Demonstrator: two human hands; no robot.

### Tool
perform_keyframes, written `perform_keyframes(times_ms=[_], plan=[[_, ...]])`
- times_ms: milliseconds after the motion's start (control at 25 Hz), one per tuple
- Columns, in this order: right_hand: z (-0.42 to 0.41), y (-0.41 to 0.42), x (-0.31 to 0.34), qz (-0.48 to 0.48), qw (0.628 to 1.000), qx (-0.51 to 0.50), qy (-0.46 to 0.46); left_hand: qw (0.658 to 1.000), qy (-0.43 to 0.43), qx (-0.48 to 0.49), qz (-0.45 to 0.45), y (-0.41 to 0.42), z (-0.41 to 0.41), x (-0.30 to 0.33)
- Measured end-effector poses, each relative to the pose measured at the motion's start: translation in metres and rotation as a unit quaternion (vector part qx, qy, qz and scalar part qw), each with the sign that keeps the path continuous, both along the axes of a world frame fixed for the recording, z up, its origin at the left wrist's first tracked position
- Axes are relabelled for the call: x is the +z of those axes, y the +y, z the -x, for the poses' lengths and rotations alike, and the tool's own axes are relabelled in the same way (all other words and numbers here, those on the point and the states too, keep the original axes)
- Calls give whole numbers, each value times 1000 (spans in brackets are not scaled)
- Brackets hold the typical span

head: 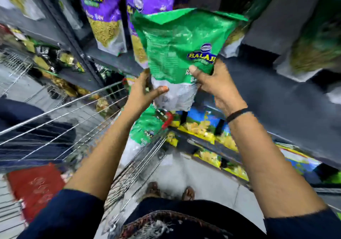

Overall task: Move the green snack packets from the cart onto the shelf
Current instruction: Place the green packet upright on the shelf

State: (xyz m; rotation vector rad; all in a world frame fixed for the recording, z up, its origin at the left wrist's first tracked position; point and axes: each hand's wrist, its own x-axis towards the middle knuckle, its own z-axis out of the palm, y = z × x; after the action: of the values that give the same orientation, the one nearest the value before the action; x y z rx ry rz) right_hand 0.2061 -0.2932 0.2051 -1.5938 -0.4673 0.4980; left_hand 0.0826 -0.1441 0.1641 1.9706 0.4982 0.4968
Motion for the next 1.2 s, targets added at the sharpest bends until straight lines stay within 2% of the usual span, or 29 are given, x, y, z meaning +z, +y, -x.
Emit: perform_keyframes(times_ms=[40,120,200,280,440,520,640,680,760,840,880,960,1040,1120,1200], plan=[[-20,-15,8,-12,1000,-15,-20,1000,-8,-22,-15,-11,-25,10],[-61,-38,21,-17,997,-68,-35,994,-37,-105,14,-27,-79,26],[-94,-47,25,-13,993,-111,-35,980,-52,-184,46,-29,-125,29],[-113,-51,18,-2,990,-141,-23,971,-39,-224,69,-23,-163,18],[-118,-51,-9,62,990,-125,-37,975,45,-193,104,-20,-182,5],[-113,-49,-15,36,989,-142,-32,975,63,-179,116,-16,-186,-1],[-83,-40,-37,-6,959,-280,47,975,66,-174,123,-16,-190,-2],[-71,-36,-47,-12,957,-278,81,977,57,-163,123,-20,-190,-3],[-62,-29,-59,-20,971,-198,134,990,33,-107,91,-31,-181,-10],[-79,-33,-57,-7,974,-187,129,1000,-4,0,27,-48,-164,-20],[-87,-37,-51,5,970,-212,122,998,-29,44,18,-54,-157,-24],[-99,-43,-55,4,957,-272,104,990,-67,102,71,-57,-154,-26],[-87,-44,-62,-21,953,-286,95,975,-76,132,163,-48,-171,-18],[-66,-39,-71,-47,959,-261,102,971,-7,91,221,-41,-191,-10],[-67,-34,-72,-36,964,-239,108,969,54,25,239,-47,-201,-6]])
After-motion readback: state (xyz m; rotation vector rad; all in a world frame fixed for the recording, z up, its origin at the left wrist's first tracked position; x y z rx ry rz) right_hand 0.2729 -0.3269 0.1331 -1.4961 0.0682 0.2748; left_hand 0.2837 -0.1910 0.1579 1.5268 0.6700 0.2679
